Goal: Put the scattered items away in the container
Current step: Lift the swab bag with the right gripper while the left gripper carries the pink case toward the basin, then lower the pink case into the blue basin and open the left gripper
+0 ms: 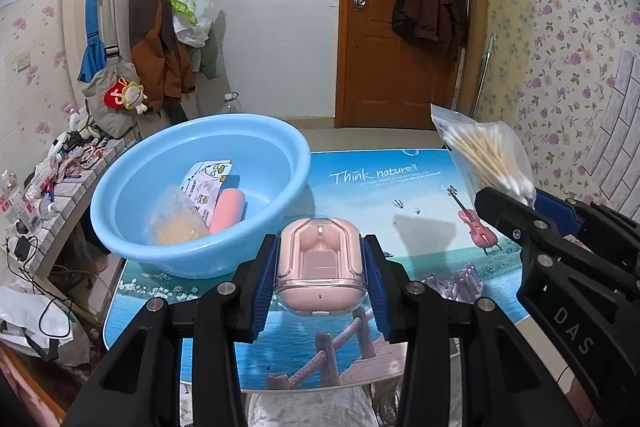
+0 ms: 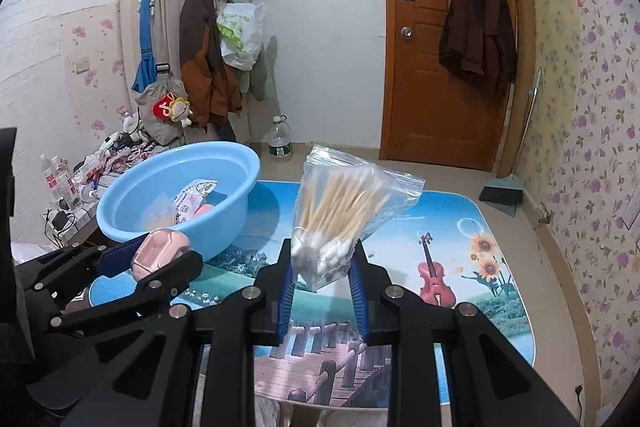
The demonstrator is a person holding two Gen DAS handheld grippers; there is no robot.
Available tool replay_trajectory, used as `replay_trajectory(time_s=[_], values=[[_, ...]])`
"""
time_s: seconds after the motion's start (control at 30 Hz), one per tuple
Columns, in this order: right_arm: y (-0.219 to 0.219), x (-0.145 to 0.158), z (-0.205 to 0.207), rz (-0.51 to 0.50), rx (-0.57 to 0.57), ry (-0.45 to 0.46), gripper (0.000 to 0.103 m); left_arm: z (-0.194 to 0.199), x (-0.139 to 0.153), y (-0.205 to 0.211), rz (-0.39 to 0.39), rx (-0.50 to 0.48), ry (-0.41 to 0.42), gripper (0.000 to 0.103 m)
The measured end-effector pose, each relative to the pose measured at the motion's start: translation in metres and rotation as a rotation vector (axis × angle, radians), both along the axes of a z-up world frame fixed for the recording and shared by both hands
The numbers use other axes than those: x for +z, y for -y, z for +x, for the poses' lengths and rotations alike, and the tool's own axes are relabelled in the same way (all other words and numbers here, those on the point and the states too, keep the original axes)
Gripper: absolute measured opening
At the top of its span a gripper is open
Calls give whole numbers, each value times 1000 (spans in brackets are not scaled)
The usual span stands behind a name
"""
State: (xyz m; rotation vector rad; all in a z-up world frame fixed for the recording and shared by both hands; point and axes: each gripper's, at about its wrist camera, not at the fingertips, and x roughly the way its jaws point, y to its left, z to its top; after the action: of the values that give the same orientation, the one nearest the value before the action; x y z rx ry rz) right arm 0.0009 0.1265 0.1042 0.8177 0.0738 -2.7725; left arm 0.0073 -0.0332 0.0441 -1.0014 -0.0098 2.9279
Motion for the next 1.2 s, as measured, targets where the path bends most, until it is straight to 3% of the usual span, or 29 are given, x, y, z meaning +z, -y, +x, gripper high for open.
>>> replay_trajectory(time_s=[0.67,0.97,1.2], values=[[7,-12,-11,5,-8,36,26,-1,21,44,7,60,-44,41],[22,-24,-26,6,14,62,26,-27,31,97,-26,142,-56,41],[43,-22,-48,17,43,55,26,-64,29,128,-29,154,-18,41]])
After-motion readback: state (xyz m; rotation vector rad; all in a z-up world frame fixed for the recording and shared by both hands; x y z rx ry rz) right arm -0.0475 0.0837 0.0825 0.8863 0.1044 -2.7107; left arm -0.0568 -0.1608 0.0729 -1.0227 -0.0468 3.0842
